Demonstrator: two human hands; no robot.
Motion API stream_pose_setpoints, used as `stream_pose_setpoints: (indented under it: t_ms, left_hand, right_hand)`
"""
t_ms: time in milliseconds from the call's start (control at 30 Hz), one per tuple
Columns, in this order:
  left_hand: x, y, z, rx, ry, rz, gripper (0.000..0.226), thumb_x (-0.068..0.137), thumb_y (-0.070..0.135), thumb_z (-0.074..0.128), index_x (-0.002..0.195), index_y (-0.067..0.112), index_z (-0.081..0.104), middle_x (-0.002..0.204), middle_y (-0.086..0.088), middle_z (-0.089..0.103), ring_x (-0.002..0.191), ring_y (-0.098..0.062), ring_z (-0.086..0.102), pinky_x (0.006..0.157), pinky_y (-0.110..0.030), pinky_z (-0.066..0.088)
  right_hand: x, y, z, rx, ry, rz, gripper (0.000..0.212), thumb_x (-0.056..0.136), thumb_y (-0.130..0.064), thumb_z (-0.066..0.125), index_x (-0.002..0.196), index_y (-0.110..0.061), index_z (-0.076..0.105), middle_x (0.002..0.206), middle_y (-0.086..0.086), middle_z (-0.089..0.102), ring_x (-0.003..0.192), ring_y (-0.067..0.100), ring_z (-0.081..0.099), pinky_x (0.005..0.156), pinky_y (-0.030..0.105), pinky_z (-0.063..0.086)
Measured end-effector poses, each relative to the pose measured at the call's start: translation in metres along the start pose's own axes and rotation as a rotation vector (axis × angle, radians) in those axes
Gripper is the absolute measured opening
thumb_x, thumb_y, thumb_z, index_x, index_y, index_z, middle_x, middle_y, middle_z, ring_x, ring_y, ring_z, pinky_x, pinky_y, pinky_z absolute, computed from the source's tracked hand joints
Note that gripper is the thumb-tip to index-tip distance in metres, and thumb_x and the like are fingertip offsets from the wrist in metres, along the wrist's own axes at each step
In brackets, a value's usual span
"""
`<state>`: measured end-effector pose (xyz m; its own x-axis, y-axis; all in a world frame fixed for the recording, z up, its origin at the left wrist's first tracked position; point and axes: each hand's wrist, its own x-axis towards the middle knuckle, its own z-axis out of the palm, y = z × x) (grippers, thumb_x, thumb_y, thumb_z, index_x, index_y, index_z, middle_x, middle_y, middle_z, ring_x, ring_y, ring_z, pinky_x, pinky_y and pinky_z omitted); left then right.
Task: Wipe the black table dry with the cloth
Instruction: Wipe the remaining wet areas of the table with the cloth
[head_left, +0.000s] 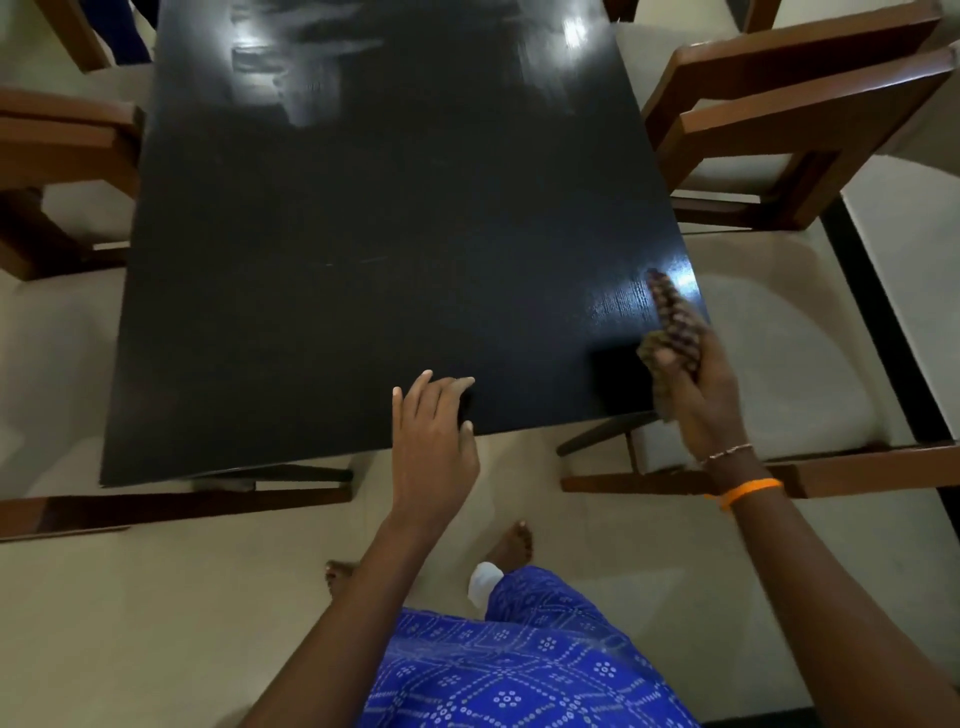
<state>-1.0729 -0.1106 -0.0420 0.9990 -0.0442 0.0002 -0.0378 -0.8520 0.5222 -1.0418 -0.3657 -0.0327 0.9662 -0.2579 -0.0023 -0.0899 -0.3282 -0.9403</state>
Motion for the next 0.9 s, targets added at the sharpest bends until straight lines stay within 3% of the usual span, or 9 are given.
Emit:
stream_pose_setpoints:
  t_ms: [33,67,100,167,233,300,433,700,900]
  left_hand:
    - [0.002,-0.005,-0.005,0.005,0.019,-0.032,0.047,0.083,0.007,0.057,0.128,0.018,0.048,0.132,-0.003,0.052,0.137,-0.020,0.031,0.116,-0.040,0.009]
    - [0.004,-0.010,-0.009,0.013,0.038,-0.064,0.047,0.083,0.005,0.056,0.128,0.018,0.048,0.132,-0.004,0.052,0.137,-0.021,0.031,0.116,-0.040,0.009]
    - [0.006,-0.015,-0.014,0.022,0.055,-0.096,0.048,0.083,0.003,0.055,0.128,0.017,0.048,0.132,-0.005,0.052,0.137,-0.021,0.031,0.116,-0.041,0.009]
    - [0.007,-0.025,-0.021,0.031,0.086,-0.169,0.048,0.082,-0.001,0.053,0.127,0.015,0.049,0.132,-0.007,0.052,0.137,-0.023,0.031,0.116,-0.043,0.010]
    - [0.005,-0.032,-0.026,0.031,0.116,-0.243,0.046,0.082,-0.003,0.052,0.125,0.014,0.050,0.130,-0.008,0.053,0.136,-0.024,0.032,0.116,-0.046,0.012]
    - [0.001,-0.037,-0.026,0.033,0.128,-0.285,0.045,0.082,-0.004,0.052,0.123,0.012,0.051,0.129,-0.009,0.054,0.136,-0.026,0.032,0.116,-0.047,0.013]
    - [0.001,-0.029,-0.020,0.064,0.053,-0.237,0.044,0.083,0.002,0.055,0.125,0.015,0.050,0.131,-0.007,0.053,0.138,-0.025,0.028,0.116,-0.046,0.011]
    - [0.021,0.022,0.003,0.068,-0.128,-0.001,0.055,0.083,0.018,0.061,0.134,0.023,0.041,0.140,0.002,0.044,0.143,-0.018,0.017,0.116,-0.040,0.003]
    - [0.021,0.043,0.018,0.073,-0.242,0.133,0.059,0.084,0.024,0.059,0.138,0.026,0.034,0.146,0.005,0.035,0.144,-0.015,0.006,0.114,-0.034,-0.007]
  right_hand:
    - [0.001,-0.008,0.026,-0.119,-0.086,-0.053,0.048,0.084,-0.028,0.056,0.129,-0.016,0.047,0.126,0.013,0.058,0.116,0.025,0.054,0.106,0.041,0.037]
    - [0.002,-0.014,0.053,-0.328,-0.207,-0.111,0.061,0.084,-0.035,0.056,0.140,-0.019,0.038,0.142,0.011,0.045,0.132,0.028,0.040,0.115,0.051,0.018]
    - [0.002,-0.018,0.081,-0.564,-0.351,-0.170,0.071,0.084,-0.044,0.055,0.146,-0.024,0.026,0.154,0.006,0.029,0.143,0.028,0.020,0.114,0.057,-0.001]
    - [-0.005,-0.022,0.136,-0.866,-0.529,-0.281,0.080,0.086,-0.057,0.047,0.150,-0.030,0.008,0.160,0.006,-0.002,0.147,0.030,-0.008,0.108,0.062,-0.016]
    - [-0.014,-0.024,0.173,-0.878,-0.507,-0.317,0.072,0.088,-0.061,0.037,0.149,-0.035,0.008,0.159,0.010,-0.009,0.146,0.033,-0.012,0.107,0.063,-0.017]
    - [-0.013,-0.023,0.191,-0.872,-0.433,-0.305,0.066,0.087,-0.064,0.031,0.147,-0.040,0.015,0.160,0.010,-0.002,0.146,0.034,-0.006,0.108,0.063,-0.015]
    - [0.022,-0.012,0.185,-0.949,-0.399,-0.391,0.066,0.083,-0.063,0.040,0.144,-0.043,0.021,0.159,0.006,0.012,0.146,0.031,0.009,0.110,0.065,0.001]
    - [0.113,0.027,0.073,-1.002,-0.161,-0.169,0.067,0.084,-0.059,0.043,0.145,-0.044,0.019,0.159,0.004,0.010,0.147,0.029,0.007,0.111,0.065,0.009]
    - [0.117,0.039,0.017,-1.014,-0.058,0.018,0.063,0.089,-0.057,0.041,0.146,-0.042,0.016,0.159,0.004,0.007,0.147,0.030,0.003,0.110,0.062,0.018]
